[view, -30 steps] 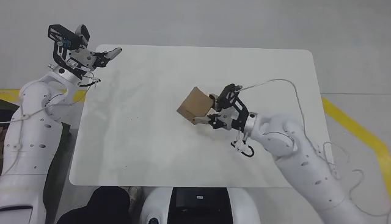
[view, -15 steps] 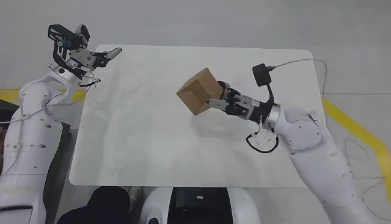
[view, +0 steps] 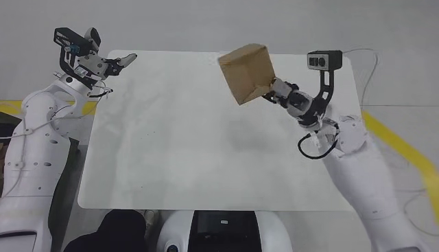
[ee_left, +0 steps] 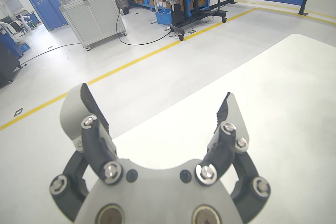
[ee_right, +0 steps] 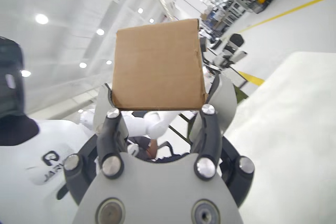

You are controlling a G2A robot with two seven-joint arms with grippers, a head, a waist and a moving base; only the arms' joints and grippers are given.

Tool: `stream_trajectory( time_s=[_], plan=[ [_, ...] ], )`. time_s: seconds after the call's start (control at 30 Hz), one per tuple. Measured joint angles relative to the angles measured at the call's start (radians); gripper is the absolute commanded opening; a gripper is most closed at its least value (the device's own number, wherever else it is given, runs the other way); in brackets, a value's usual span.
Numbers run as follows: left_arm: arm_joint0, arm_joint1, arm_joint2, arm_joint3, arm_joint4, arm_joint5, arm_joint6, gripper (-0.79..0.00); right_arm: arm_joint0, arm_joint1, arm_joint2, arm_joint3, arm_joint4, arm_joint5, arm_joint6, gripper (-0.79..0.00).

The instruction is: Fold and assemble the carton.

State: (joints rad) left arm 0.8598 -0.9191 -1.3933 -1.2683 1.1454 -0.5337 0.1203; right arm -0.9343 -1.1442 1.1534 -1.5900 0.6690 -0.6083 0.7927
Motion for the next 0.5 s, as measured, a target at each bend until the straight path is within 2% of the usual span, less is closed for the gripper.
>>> stream_trajectory(
  time_s=[0.1,0.2,0.5],
  plan=[
    [0.0,0.0,0.0,0.0,0.0,0.0,0.0,0.0,0.027,-0.017,-0.026,0.062,0.284,-0.007,0.1,-0.785],
    [0.0,0.0,0.0,0.0,0.0,0.0,0.0,0.0,0.049,-0.032,-0.041,0.117,0.452,-0.018,0.173,-0.785],
    [0.0,0.0,0.0,0.0,0.0,0.0,0.0,0.0,0.09,-0.065,-0.05,0.188,0.597,-0.038,0.262,-0.785]
  ],
)
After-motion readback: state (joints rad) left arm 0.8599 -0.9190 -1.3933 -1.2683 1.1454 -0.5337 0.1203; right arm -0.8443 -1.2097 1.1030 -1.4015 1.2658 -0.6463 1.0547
